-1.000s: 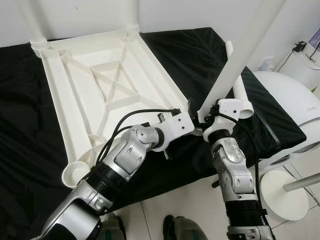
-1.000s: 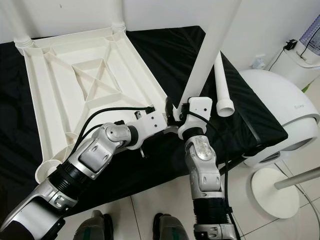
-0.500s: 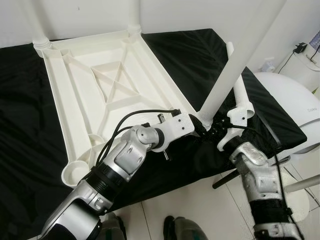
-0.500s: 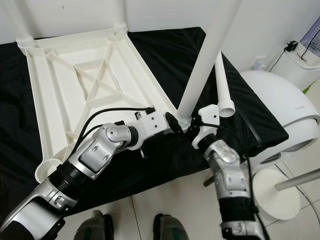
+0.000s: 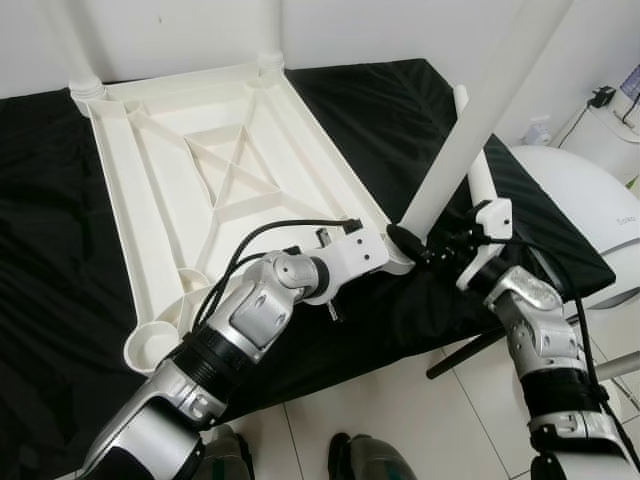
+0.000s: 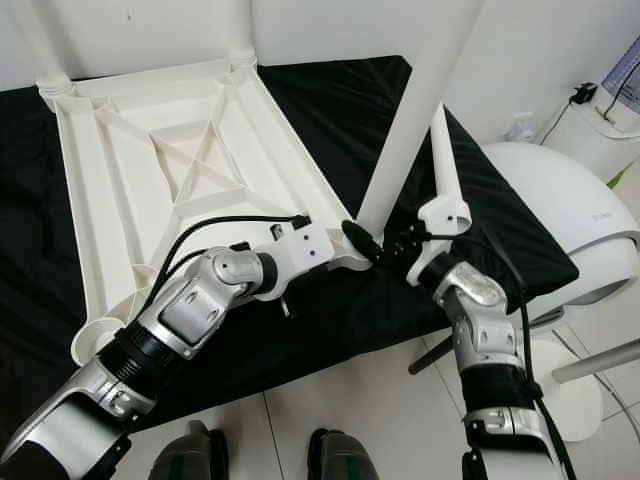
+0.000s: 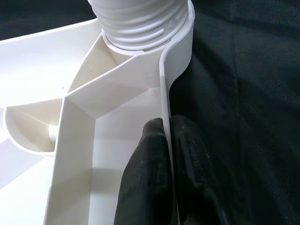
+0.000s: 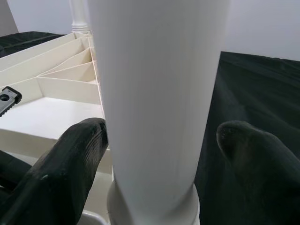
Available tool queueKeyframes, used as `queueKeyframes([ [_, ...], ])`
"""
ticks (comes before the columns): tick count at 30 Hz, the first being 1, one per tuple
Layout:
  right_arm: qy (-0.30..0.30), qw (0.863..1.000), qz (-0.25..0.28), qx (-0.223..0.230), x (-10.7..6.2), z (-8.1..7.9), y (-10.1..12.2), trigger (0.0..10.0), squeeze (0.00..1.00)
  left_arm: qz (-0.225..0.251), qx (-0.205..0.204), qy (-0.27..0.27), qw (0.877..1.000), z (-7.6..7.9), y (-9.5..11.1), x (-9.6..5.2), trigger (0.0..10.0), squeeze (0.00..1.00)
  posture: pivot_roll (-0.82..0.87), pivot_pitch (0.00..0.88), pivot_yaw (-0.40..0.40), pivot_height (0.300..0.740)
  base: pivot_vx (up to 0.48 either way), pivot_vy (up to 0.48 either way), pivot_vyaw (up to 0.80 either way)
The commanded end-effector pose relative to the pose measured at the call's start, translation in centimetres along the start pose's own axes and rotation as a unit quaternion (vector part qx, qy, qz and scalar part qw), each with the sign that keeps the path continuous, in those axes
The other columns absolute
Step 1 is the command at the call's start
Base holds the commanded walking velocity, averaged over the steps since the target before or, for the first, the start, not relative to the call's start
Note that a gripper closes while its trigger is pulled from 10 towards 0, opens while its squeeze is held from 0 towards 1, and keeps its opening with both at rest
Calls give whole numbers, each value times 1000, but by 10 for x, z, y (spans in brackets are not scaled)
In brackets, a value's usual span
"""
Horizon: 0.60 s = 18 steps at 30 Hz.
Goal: Building children table
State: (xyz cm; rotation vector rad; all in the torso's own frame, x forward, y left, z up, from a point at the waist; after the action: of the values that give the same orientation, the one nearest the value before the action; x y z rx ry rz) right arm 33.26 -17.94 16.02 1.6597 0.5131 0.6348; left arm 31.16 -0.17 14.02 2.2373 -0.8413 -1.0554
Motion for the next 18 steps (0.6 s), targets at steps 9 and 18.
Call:
queueKeyframes([
  [9, 22, 999, -28, -2, 5, 1, -13, 0, 0, -26, 1, -3, 1000, 1, -9, 1, 10000, 0, -24, 85, -30, 740, 0, 0, 0],
  [18, 11, 999, -42, 1, 2, 2, -25, 4118, 0, -26, -1, -5, 1000, 3, -9, 0, 10000, 0, -26, 93, -31, 740, 0, 0, 0],
])
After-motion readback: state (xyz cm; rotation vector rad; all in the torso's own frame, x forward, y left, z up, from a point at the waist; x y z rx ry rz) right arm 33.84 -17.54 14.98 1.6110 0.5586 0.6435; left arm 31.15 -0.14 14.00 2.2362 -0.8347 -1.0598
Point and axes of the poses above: a point about 5 cm out from each wrist's last joint towards the gripper, its own x axis pointing out of the wrist towards the gripper, its own y axis along the axis of the wrist's last joint, z = x × y, the point moved 2 cm from there along x, pointing out of the wrist towards the gripper, and after that the axes turned 13 degrees about x, right-handed, at the moved point
